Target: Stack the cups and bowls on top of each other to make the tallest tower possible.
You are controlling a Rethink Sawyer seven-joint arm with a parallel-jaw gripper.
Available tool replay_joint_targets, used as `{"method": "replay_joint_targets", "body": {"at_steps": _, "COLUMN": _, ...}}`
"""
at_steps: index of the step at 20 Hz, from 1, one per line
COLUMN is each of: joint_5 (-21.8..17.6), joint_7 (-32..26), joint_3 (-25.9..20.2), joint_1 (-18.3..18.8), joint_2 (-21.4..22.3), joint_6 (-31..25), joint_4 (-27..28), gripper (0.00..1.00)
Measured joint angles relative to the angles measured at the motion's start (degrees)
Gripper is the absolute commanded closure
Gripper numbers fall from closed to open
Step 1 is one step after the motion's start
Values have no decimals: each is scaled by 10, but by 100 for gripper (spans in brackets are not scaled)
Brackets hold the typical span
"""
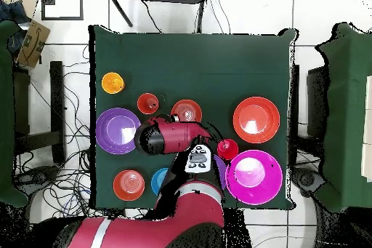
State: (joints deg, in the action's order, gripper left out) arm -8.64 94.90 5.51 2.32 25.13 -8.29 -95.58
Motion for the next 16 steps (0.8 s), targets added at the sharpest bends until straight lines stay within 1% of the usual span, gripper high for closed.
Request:
{"method": "replay_joint_targets", "body": {"at_steps": 6, "joint_5": 0, "joint_7": 0, "joint_3": 4, "joint_1": -1, "joint_2": -15, "joint_6": 0, "joint_4": 9, "gripper": 100}}
{"method": "replay_joint_targets", "body": {"at_steps": 16, "joint_5": 0, "joint_7": 0, "joint_3": 9, "joint_1": -1, "joint_2": -15, "joint_6": 0, "joint_4": 19, "gripper": 100}}
